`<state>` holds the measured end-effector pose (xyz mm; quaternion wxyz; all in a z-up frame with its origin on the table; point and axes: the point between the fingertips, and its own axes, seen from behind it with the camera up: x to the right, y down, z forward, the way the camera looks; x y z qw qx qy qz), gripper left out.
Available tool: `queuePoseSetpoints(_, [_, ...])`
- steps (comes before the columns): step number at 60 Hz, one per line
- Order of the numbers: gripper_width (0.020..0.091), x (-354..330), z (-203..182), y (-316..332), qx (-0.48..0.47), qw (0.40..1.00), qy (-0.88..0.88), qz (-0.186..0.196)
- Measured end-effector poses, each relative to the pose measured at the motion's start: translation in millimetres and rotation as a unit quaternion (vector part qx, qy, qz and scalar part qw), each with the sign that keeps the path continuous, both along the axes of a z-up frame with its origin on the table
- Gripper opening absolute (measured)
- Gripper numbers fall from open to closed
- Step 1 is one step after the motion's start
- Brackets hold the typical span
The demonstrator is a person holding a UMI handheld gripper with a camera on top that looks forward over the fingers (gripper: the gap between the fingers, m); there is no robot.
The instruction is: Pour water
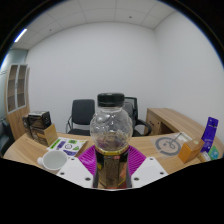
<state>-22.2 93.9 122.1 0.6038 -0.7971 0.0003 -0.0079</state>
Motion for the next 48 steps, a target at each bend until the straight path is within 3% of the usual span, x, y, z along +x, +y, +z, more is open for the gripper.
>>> queuePoseSetpoints(9, [0.0375,11,-34,-4,-0.017,1.0,-0.008,-0.002])
queuePoseSetpoints(14, [0.0377,14,-32,-3,-0.001,1.0,0.006,-0.004])
queuePoseSetpoints(24, [0.0484,14,-30,-4,0.009,1.0,0.001,-0.002])
queuePoseSetpoints(28, [0.0562,17,-39,-6,-0.009,1.0,-0.009,-0.008])
queuePoseSetpoints(32, [0.0852,18,-47,-13,-0.037,0.999,-0.006,-0.014])
queuePoseSetpoints(33, [0.0866,17,-47,-15,-0.04,0.999,-0.004,-0.014])
queuePoseSetpoints(35, [0.0823,15,-47,-21,-0.049,0.999,0.003,-0.016])
queuePoseSetpoints(39, [0.0866,12,-42,-35,-0.065,0.998,0.01,-0.022])
queuePoseSetpoints(48, [0.0856,-1,-11,-84,-0.085,0.996,-0.004,-0.036])
